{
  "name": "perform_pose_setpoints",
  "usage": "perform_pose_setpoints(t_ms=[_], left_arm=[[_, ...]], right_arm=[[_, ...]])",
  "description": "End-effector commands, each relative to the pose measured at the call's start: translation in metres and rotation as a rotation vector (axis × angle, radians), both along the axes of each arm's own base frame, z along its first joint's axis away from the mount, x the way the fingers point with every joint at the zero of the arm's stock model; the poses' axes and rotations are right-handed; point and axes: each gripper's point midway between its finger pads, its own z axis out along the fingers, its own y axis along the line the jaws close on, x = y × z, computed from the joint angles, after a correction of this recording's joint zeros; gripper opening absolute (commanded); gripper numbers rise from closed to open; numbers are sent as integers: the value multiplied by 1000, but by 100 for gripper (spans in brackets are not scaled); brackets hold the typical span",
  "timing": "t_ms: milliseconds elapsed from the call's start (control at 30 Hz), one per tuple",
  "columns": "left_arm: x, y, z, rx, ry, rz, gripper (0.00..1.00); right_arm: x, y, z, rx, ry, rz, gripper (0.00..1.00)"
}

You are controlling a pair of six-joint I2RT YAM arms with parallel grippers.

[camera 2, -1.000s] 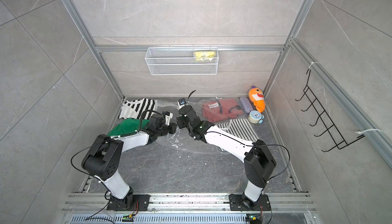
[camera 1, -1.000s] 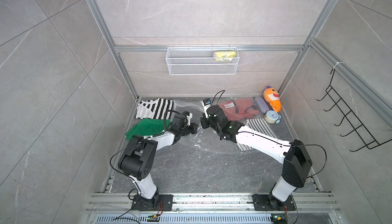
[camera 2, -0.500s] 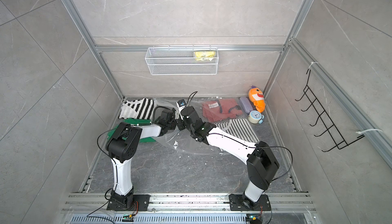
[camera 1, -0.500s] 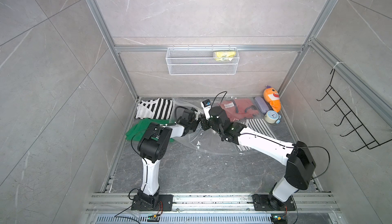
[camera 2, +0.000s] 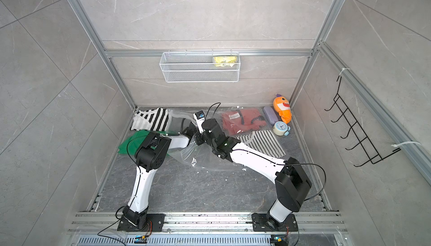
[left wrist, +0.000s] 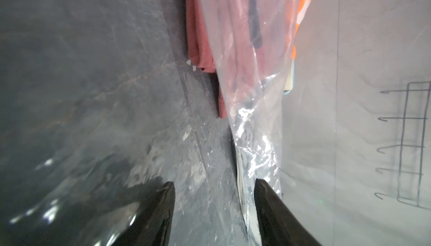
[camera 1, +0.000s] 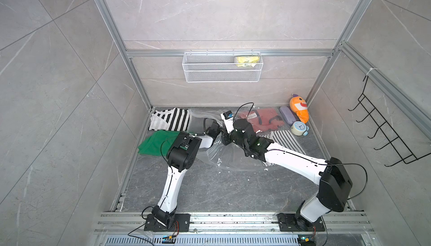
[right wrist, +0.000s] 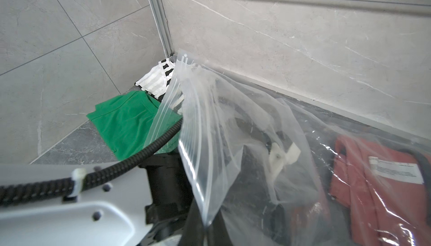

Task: Take the tank top out of the vacuum bag
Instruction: Take out the tank top from the vacuum bag.

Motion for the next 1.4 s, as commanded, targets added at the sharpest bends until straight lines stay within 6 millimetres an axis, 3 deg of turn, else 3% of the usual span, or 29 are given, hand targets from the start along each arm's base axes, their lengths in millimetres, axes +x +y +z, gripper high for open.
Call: perform_pose_setpoints(t_ms=[0,433,733,1000,1367], left_arm=[[5,-19,7,-36,-7,-26,60],[29,-31,-24,42,24,27,62],[44,-48,-30,73,35,9,64],[49,-52,-44,117,49,-1,66],[50,-70,-46,100,44,-16,64]], right_arm=[[-11,9,23,94,-27,56,0],[-24,9,27,158,-20,101,0],[-34,12,28,186,-6,147,0],[-40,15,33,211,2,184,0],[-46,21,36,238,7,229,0]])
